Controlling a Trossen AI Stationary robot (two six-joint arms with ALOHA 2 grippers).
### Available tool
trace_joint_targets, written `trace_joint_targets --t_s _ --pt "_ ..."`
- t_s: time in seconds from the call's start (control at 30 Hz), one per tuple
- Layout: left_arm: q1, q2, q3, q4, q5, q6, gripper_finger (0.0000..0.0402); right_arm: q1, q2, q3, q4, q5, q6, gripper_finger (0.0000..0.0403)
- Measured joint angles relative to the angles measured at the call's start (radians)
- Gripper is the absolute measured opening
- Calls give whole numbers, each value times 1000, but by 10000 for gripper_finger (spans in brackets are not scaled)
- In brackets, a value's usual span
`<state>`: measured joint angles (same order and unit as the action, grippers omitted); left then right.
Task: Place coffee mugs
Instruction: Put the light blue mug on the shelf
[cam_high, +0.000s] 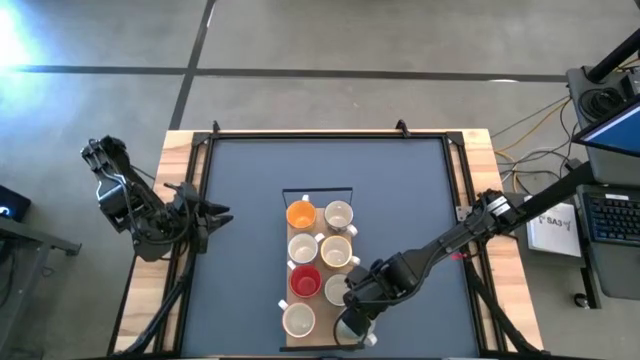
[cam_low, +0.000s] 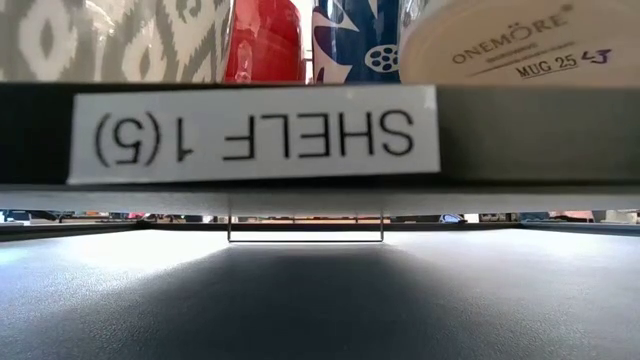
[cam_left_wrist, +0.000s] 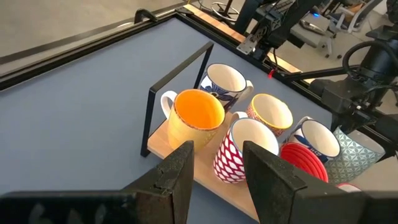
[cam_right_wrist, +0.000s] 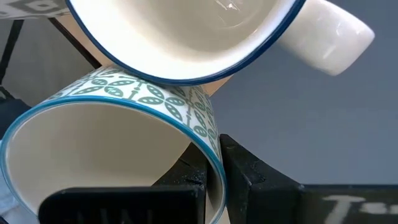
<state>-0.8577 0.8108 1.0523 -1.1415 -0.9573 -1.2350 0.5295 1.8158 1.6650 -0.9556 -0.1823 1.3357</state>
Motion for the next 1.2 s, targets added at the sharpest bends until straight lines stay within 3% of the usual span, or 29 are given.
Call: trace_joint_targets --t_s 0.67,0.8,0.97,1.2 --pt "0 -2 0 -10 0 -5 120 7 2 -1 7 -5 16 13" --pt "0 -2 0 -10 0 -8 120 7 2 21 -21 -1 -28 13" --pt "0 -6 0 -10 -1 -8 120 5 2 71 -181 27 -74 13" --pt "0 -10 0 -10 -1 -8 120 3 2 94 -183 25 -192 13"
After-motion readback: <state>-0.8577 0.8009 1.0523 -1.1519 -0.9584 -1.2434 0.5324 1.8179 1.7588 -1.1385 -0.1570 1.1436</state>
